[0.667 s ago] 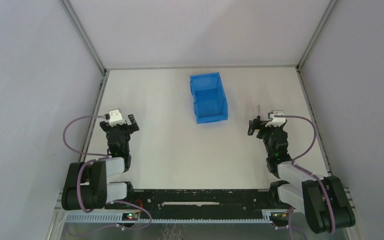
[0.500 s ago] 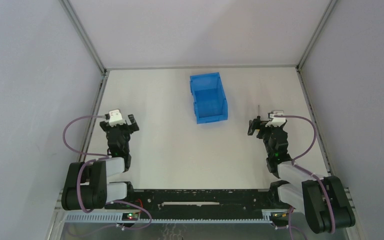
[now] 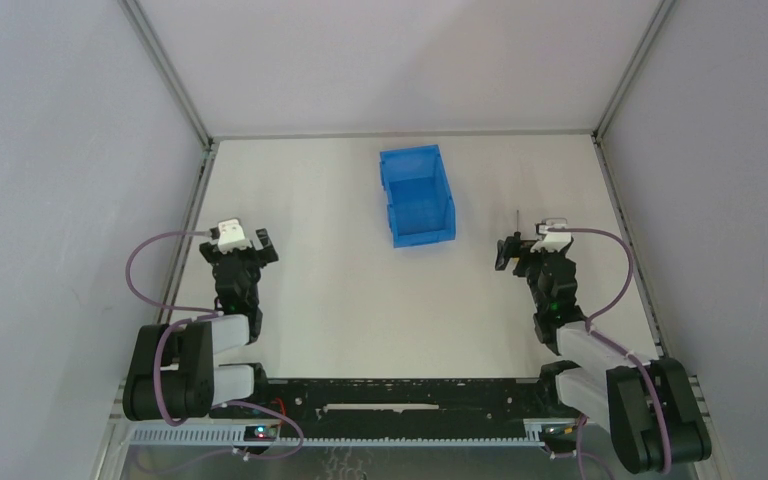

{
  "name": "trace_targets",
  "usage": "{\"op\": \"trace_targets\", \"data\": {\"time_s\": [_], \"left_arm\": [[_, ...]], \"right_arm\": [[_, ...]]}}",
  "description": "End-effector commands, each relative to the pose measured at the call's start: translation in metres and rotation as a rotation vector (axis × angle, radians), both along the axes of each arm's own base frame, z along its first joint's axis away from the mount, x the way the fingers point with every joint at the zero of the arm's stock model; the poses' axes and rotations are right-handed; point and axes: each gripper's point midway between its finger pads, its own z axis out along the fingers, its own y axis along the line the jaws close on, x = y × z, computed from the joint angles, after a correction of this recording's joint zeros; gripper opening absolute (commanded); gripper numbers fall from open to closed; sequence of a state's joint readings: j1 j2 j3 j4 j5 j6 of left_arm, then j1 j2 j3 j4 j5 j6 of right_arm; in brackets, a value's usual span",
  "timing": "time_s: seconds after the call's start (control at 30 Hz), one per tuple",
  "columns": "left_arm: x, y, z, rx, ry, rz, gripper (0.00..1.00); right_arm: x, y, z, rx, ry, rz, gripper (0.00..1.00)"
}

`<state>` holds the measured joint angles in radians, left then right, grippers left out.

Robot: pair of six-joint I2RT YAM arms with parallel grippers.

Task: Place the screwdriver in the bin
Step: Pick up the screwdriver from the center of the board.

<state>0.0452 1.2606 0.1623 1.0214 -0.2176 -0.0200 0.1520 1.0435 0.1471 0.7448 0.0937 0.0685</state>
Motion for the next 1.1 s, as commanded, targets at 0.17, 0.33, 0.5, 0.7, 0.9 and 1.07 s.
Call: {"op": "trace_targets", "data": {"time_s": [0.17, 0.33, 0.5, 0.7, 0.9, 1.07], "left_arm": [[0.009, 0.001, 0.021, -0.001, -0.062, 0.007, 1.00], [0.009, 0.001, 0.021, -0.001, -0.062, 0.007, 1.00], [0.009, 0.001, 0.021, -0.001, -0.063, 0.007, 1.00], [0.009, 0.000, 0.021, -0.001, -0.063, 0.006, 1.00], [0.009, 0.001, 0.021, -0.001, -0.062, 0.007, 1.00], [0.009, 0.001, 0.021, -0.001, -0.062, 0.007, 1.00]], "right_arm": [[0.011, 0.002, 0.047, 0.008, -0.005, 0.001, 1.00], [0.006, 0.004, 0.086, 0.045, -0.025, 0.000, 1.00], [-0.005, 0.002, 0.129, 0.048, -0.029, -0.014, 1.00], [-0.027, 0.000, 0.173, 0.038, -0.026, -0.023, 1.00], [-0.043, -0.004, 0.211, 0.033, -0.010, -0.044, 1.00], [-0.050, -0.003, 0.235, 0.023, -0.005, -0.035, 1.00]]}}
